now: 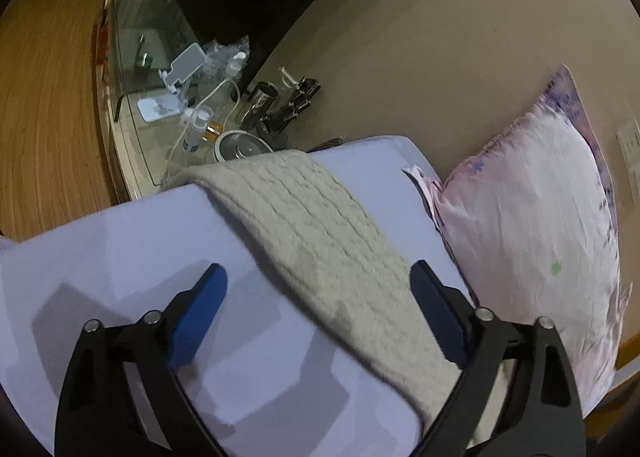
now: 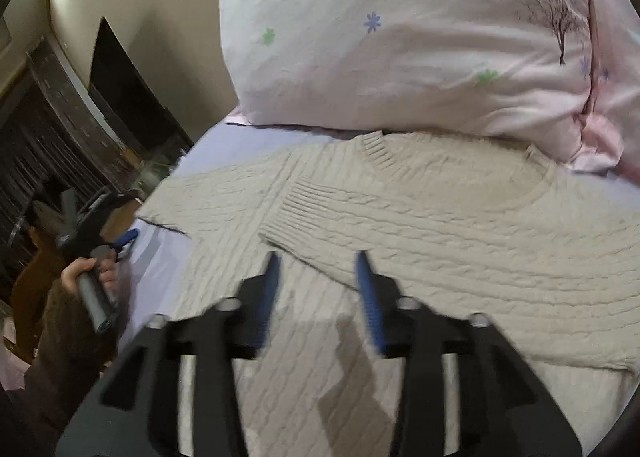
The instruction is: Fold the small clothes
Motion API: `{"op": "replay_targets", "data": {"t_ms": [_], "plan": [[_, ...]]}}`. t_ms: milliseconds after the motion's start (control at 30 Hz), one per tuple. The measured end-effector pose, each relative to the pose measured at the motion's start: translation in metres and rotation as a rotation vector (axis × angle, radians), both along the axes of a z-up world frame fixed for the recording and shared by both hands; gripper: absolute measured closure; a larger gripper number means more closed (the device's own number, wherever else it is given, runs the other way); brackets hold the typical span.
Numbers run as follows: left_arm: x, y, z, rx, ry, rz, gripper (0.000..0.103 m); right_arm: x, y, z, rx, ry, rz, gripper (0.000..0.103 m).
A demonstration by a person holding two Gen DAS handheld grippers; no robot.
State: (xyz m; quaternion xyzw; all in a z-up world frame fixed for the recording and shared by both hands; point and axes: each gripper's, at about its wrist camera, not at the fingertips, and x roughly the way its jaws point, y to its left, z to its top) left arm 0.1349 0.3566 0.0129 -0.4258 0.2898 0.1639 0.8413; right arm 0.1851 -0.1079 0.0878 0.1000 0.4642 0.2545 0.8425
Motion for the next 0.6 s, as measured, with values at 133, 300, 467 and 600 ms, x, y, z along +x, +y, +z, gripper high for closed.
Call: {"op": "replay_targets", "data": {"t_ms": [133, 300, 467, 600], "plan": [[0.012, 0.019, -0.003, -0.035, -0.008, 0.018, 0.017, -0.012, -0.046, 0.021, 0.030, -0.070, -0.128, 0.026], [0.018, 0.042, -0.010, -0.089, 0.001, 0.064, 0.055, -0.038, -0.097, 0.028, 0.047, -0.079, -0.233, 0.022], [0.028, 0.040, 0.012, -0.022, 0.019, 0.055, 0.096, -0.042, -0.136, 0.029, 0.069, -0.075, -0.307, 0.022], [0.058, -0.041, 0.081, 0.241, -0.092, -0.164, 0.097, -0.048, -0.163, 0.035, 0.067, -0.113, -0.359, 0.022]]}}
